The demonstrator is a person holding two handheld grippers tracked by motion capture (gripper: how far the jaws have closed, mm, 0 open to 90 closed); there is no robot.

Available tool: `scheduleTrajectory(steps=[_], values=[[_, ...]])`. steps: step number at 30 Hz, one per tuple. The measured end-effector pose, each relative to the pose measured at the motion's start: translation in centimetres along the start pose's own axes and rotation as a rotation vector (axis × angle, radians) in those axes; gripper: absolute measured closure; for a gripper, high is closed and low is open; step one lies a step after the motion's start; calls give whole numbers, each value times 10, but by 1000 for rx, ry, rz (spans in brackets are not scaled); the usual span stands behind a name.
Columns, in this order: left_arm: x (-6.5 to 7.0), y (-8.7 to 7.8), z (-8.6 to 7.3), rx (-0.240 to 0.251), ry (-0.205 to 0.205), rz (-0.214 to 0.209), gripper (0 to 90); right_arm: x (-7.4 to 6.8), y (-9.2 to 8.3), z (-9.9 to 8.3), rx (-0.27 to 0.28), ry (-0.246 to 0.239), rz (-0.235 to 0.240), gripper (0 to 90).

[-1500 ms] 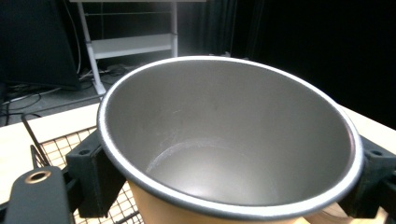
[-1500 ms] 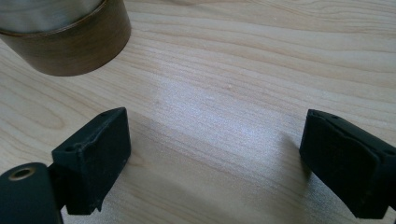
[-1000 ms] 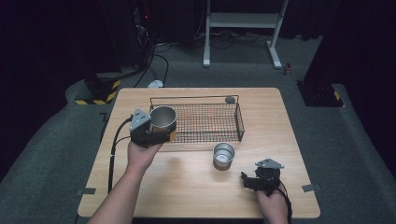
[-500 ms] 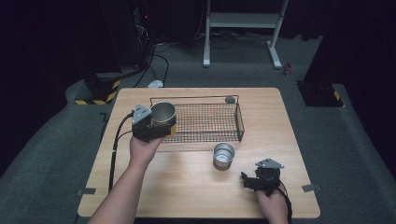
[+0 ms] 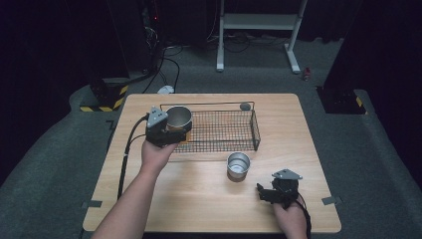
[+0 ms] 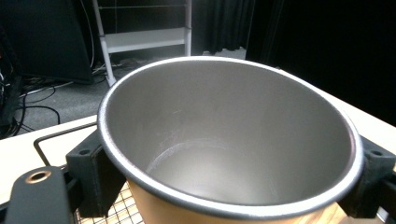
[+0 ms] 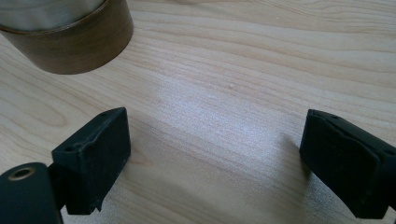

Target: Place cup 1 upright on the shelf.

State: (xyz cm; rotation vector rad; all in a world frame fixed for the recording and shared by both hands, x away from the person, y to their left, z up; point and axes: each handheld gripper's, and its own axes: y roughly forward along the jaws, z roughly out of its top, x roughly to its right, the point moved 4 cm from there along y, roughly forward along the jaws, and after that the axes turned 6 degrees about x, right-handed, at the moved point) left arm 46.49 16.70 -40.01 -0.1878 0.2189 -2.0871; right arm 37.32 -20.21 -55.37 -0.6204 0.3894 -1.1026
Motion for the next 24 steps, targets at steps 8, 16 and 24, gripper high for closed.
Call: scheduleTrajectory(steps=[8,16,24], values=[[2,8,1,-4,-7,-14,135,0,0,0,1,-4,0,88],[2,23,-4,-18,-8,-17,134,0,0,0,1,-4,0,88],[6,37,-6,-26,15,-21,135,0,0,0,1,-4,0,88]])
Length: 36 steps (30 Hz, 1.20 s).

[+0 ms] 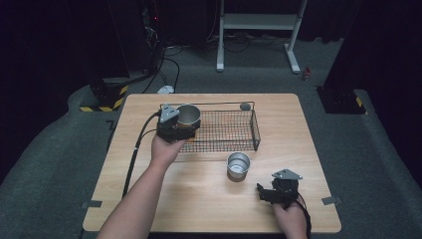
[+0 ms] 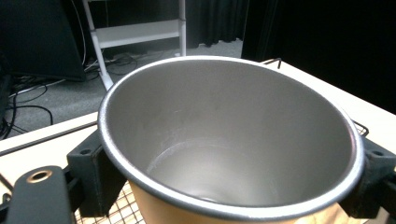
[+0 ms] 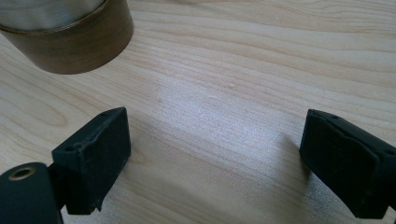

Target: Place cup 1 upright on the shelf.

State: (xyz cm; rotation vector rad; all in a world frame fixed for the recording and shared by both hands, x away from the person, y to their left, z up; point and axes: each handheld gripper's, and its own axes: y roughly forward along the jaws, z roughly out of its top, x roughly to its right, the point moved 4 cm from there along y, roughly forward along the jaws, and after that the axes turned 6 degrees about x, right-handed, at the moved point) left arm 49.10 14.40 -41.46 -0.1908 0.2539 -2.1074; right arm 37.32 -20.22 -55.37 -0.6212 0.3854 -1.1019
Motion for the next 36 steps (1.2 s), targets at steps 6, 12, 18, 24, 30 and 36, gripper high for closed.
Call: scheduleTrajectory(steps=[6,12,18,24,30,36], values=[[-1,8,0,0,3,9,135,0,0,0,0,0,0,87],[-2,16,-3,-8,2,16,135,0,0,0,-1,3,-1,87],[-3,22,-6,-11,-8,16,135,0,0,0,0,1,0,88],[-1,29,-10,-33,-6,21,135,0,0,0,0,0,0,88],[1,35,-17,-63,-10,26,134,0,0,0,0,0,0,88],[2,45,-27,-116,-20,34,134,0,0,0,0,0,0,87]])
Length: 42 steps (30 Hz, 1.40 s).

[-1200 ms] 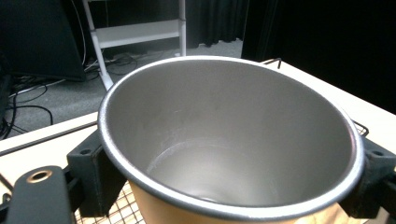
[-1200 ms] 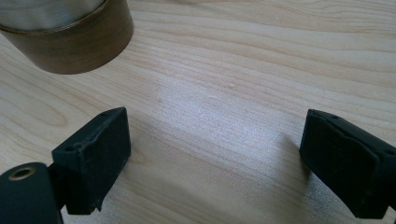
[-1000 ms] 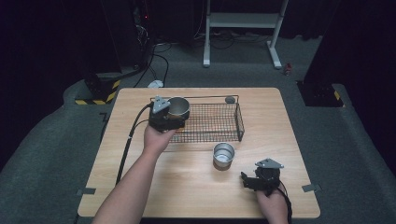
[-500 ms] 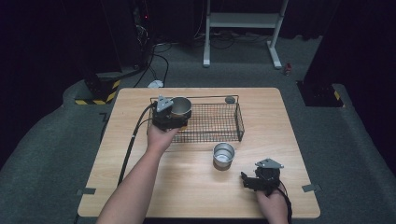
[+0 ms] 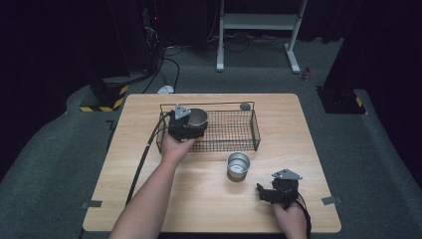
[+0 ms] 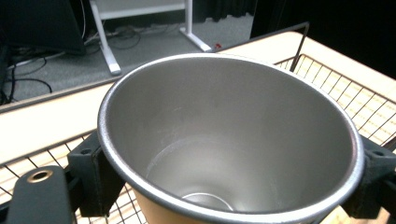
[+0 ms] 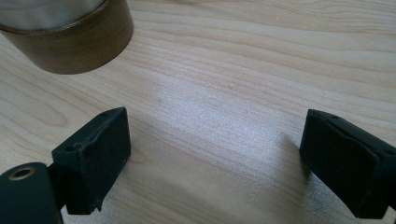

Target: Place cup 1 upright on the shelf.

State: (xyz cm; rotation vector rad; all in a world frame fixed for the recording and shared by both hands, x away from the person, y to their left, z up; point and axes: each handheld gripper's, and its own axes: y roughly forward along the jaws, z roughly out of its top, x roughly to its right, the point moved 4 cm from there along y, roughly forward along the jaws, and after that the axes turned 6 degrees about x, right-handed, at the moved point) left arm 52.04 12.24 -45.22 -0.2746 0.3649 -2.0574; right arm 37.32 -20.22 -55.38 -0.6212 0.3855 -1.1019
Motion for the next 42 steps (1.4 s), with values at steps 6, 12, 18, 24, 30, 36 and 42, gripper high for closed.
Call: scheduleTrajectory(steps=[6,12,18,24,30,36,42], values=[[-2,7,-8,-53,-31,5,134,0,0,0,0,0,0,88],[-4,12,-13,-91,-39,25,134,0,0,0,-2,1,1,88],[-7,15,-18,-145,-54,47,134,0,0,0,-2,1,1,88],[-7,16,-20,-168,-43,57,134,0,0,0,-2,1,1,88],[-7,17,-22,-181,-35,61,134,0,0,0,-2,1,1,88],[-10,16,-21,-183,-39,62,134,0,0,0,-2,1,2,88],[-8,16,-22,-173,-27,69,134,0,0,0,-2,1,2,88]])
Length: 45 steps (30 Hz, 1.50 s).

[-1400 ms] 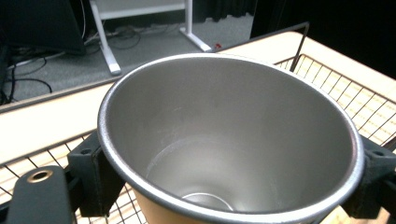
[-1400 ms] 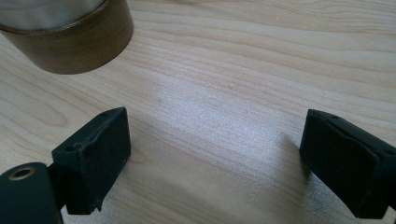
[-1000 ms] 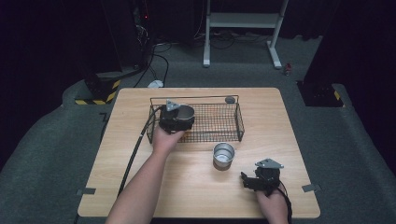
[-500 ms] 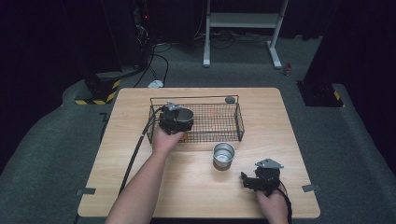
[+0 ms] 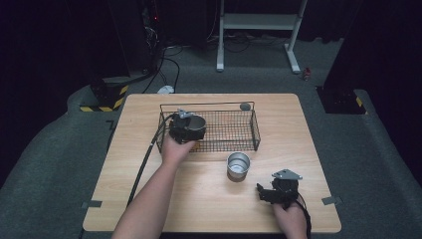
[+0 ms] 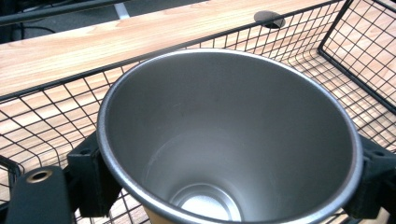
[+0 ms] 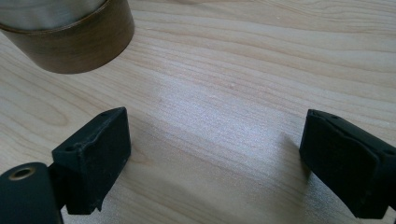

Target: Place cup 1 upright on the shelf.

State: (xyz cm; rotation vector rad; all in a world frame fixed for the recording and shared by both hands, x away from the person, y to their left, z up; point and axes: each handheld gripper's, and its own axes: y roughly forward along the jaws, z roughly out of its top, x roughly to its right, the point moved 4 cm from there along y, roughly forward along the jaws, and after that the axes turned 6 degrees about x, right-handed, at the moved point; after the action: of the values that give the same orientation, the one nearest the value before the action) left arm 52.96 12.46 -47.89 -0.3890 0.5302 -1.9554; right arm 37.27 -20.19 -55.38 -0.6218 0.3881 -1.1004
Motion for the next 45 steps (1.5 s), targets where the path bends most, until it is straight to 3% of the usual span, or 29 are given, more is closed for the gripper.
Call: scheduleTrajectory(steps=[15,28,45], values=[[4,1,-2,-4,11,0,135,0,0,0,0,-1,1,88],[2,-5,-5,-52,29,14,138,0,0,0,1,-2,3,88],[-2,-7,-4,-107,-6,2,144,0,0,0,1,-2,3,88]])
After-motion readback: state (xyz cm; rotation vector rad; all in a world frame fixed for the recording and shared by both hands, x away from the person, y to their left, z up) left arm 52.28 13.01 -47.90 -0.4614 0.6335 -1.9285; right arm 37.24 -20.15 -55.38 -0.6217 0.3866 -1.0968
